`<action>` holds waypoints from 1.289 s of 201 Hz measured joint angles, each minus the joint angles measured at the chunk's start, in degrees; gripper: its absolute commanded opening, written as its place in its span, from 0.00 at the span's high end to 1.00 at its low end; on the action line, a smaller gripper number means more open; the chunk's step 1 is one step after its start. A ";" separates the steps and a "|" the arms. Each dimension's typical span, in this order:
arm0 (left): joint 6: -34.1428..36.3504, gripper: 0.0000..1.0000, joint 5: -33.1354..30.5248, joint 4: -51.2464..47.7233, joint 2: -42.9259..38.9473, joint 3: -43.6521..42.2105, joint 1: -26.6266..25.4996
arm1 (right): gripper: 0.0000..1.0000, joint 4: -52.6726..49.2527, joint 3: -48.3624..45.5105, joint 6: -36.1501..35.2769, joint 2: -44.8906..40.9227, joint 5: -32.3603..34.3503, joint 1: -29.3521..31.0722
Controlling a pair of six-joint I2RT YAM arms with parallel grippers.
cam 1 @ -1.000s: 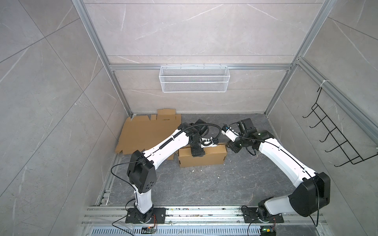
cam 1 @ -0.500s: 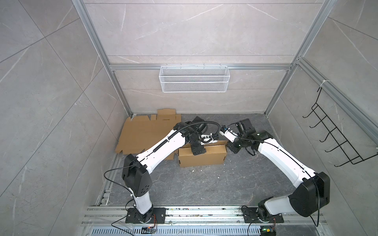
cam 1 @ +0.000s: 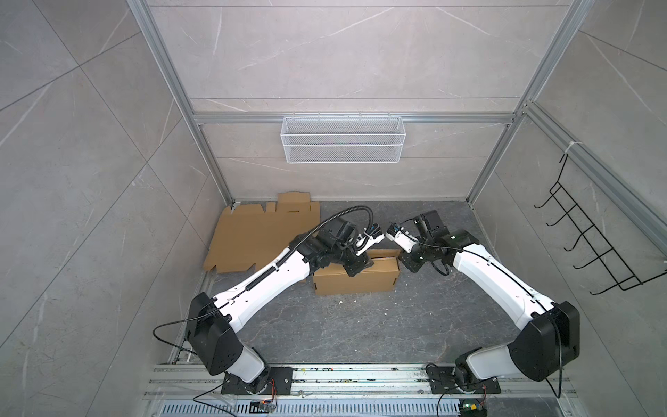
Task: Fold the paper box
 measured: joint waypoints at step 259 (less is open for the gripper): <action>-5.22 0.71 -2.62 15.39 3.23 -8.46 -0.13 | 1.00 -1.86 5.18 23.78 2.01 -3.87 0.00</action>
